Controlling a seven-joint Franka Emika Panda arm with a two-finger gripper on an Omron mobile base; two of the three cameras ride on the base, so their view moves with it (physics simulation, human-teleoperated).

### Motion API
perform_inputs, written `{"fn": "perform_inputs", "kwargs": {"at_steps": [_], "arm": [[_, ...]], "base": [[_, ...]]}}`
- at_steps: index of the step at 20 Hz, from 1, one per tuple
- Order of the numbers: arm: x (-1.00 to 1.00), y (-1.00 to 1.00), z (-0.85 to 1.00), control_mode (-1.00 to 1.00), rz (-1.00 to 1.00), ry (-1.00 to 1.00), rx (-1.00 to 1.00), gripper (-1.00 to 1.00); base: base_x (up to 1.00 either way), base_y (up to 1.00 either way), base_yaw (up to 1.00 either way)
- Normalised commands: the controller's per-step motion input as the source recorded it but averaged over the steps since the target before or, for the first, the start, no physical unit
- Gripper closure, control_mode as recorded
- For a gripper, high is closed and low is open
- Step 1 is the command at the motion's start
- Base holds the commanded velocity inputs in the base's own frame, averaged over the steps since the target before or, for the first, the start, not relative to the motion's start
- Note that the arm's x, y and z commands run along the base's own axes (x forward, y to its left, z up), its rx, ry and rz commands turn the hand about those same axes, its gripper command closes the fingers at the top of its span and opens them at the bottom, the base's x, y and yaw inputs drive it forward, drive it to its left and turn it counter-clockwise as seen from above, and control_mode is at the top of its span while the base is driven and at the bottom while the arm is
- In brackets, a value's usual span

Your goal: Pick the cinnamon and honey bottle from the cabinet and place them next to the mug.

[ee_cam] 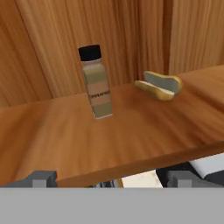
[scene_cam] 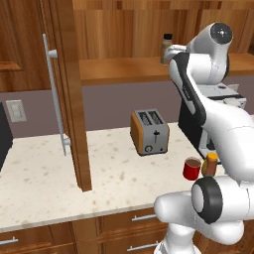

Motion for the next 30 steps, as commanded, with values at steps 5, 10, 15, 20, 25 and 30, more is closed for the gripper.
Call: {"fn": "perform_inputs", "kwargs": {"at_steps": [5,10,15,20,25,30], "arm": [[0.60,0.03,-0.04,-1.00,0.03,0.00,-0.03,-1.00],[0.26,0.00,0.02,-1.00,0.00,0.03,0.00,-1.00],[0.28,-0.01,0.00,-1.00,0.00,0.02,0.00,-1.00],[0.35,0.00,-0.02,-1.00,0.00,0.00,0.00,-1.00],[0.39,0.00,0.00,-1.00,0.00,0.00,0.00,-1.00],[0.24,0.00,0.00,-1.00,0.00,0.00,0.00,-1.00]], "base": [[0.00,0.00,0.00],[0.00,0.00,0.00],[0.00,0.00,0.00],[0.00,0.00,0.00],[0.00,0.00,0.00],[0.00,0.00,0.00]]}}
